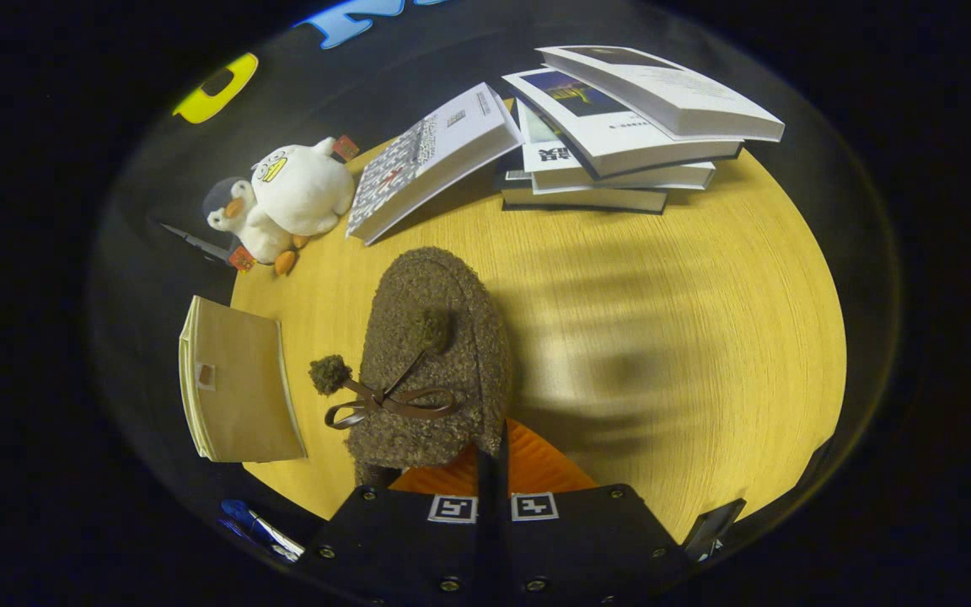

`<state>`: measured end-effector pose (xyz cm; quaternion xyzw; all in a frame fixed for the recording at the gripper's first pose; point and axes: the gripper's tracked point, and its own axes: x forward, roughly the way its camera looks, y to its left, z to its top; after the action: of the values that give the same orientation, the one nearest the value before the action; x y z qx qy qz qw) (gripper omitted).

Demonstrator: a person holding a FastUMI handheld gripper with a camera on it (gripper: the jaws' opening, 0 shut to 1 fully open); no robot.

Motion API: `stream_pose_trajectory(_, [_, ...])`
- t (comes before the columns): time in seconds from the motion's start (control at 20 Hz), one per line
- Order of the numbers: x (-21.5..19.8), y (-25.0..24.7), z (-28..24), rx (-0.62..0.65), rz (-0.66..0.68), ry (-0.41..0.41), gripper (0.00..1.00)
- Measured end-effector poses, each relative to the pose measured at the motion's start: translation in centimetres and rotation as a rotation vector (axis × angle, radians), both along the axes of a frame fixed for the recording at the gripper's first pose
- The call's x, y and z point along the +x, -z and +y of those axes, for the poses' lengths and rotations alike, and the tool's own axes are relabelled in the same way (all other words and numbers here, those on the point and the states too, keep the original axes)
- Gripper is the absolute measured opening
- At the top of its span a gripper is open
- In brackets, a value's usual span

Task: Open the storage box then place both shoes into the box .Put the left shoe in first, then the right shoe, with the right side of both shoes facing outward in a uniform manner.

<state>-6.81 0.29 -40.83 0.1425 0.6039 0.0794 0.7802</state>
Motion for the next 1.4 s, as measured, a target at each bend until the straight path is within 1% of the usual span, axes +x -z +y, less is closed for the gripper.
stream_pose_trajectory(0.15, [0.6,-3.0,1.8,0.026,-0.037,-0.019,0.01])
stream_pose_trajectory(0.3, [1.3,-6.2,4.3,0.039,-0.084,-0.063,0.00])
stream_pose_trajectory(0.55, [2.6,-10.4,9.7,0.037,-0.165,-0.178,0.01])
stream_pose_trajectory(0.7, [3.0,-12.0,13.5,0.060,-0.185,-0.234,0.01])
stream_pose_trajectory(1.05, [3.6,-15.2,24.2,0.102,-0.229,-0.407,0.00])
stream_pose_trajectory(1.3, [3.3,-15.4,32.4,0.117,-0.229,-0.538,0.00])
stream_pose_trajectory(1.4, [3.1,-15.4,34.4,0.113,-0.216,-0.582,0.00])
